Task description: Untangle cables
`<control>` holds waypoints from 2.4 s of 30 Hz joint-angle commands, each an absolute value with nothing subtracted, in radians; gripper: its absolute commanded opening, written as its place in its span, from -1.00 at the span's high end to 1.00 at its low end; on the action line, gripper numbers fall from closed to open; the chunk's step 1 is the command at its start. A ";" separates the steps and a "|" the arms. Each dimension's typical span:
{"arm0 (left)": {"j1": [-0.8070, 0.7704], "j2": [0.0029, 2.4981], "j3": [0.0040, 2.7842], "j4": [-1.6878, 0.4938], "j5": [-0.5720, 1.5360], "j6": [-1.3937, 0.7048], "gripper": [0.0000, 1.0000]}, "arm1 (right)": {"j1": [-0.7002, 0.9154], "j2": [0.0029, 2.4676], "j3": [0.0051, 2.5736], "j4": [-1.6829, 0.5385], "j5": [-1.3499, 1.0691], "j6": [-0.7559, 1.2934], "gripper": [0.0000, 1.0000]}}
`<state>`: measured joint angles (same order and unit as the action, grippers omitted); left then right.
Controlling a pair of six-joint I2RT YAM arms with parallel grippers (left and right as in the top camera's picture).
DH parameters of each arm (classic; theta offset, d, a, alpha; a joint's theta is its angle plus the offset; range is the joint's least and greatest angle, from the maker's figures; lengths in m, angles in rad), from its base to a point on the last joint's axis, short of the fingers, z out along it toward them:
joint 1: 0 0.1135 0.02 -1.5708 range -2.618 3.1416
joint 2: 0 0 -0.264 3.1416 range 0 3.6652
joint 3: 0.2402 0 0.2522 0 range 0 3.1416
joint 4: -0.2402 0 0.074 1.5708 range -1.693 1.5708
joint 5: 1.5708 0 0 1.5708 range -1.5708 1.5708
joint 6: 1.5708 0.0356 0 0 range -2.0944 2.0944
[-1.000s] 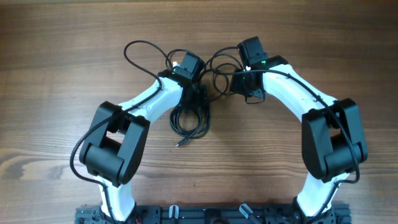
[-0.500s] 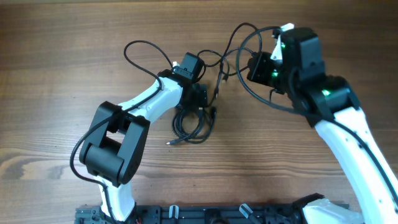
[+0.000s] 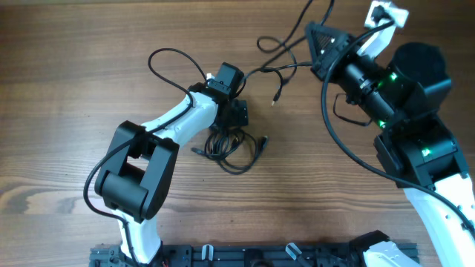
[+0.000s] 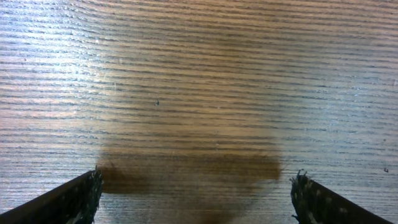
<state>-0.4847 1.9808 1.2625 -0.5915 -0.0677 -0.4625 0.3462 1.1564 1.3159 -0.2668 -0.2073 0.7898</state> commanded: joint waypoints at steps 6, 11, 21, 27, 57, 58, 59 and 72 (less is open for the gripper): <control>-0.486 2.000 1.263 -0.591 -0.034 -0.480 -1.00 | 0.345 1.141 1.323 0.102 -0.234 0.848 0.91; -0.486 2.000 1.262 -0.591 -0.034 -0.480 -1.00 | 0.345 1.141 1.323 0.318 -0.214 0.850 0.91; -0.486 2.000 1.262 -0.591 -0.034 -0.480 -1.00 | 0.345 1.142 1.323 0.548 -0.212 0.758 0.91; -0.486 2.000 1.262 -0.592 -0.033 -0.481 -1.00 | 0.345 1.204 1.323 0.239 -0.219 0.802 0.91; -0.389 1.580 1.262 -0.538 0.379 -0.300 -1.00 | 0.345 1.280 1.322 -0.177 -0.164 1.060 0.91; -0.389 1.589 1.262 -0.533 0.357 -0.299 -1.00 | 0.345 1.280 1.322 -0.175 -0.176 1.087 0.92; -0.388 1.602 1.262 -0.523 0.331 -0.299 -0.99 | 0.345 1.280 1.322 -0.171 -0.186 1.107 0.91; -0.377 1.633 1.262 -0.429 0.215 -0.245 -0.21 | 0.345 1.279 1.322 -0.163 -0.295 1.230 0.91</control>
